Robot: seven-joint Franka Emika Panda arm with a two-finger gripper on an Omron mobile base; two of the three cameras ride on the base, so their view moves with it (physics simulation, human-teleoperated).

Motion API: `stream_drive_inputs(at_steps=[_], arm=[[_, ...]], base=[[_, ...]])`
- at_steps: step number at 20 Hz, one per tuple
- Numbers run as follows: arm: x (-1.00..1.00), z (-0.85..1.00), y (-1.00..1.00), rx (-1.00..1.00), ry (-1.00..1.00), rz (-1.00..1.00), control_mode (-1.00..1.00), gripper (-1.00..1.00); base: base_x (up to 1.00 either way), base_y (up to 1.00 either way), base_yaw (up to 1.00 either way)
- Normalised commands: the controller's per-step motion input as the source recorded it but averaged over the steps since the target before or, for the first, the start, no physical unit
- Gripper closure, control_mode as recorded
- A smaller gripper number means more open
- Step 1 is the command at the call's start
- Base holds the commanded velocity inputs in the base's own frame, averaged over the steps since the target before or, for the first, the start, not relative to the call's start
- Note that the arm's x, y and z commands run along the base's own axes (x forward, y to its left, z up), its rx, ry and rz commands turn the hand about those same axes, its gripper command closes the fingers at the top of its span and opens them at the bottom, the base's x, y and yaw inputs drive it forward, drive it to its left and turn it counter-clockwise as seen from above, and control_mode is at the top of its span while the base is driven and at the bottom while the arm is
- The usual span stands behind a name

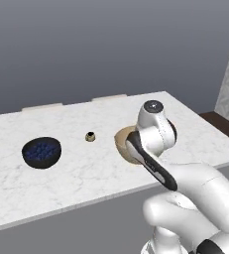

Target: Open the cabinet, pick up the bread from the cabinet and place it in the basket. Then move the basket to the dining counter.

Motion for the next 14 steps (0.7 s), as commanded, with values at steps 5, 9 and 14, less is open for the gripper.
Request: stream_drive_inputs(at_steps=[5, 9, 14], arm=[[-1.00, 0.80, 0.26, 0.02, -0.21, -0.15, -1.00, -1.00], [-1.00, 0.77, 0.30, 0.00, -0.27, -0.11, -1.00, -1.00], [-0.64, 0.59, 0.44, -0.01, -0.19, -0.02, -1.00, -1.00]], base=[[0.00, 0.00, 0.00], [0.00, 0.00, 0.00], [0.00, 0.00, 0.00]])
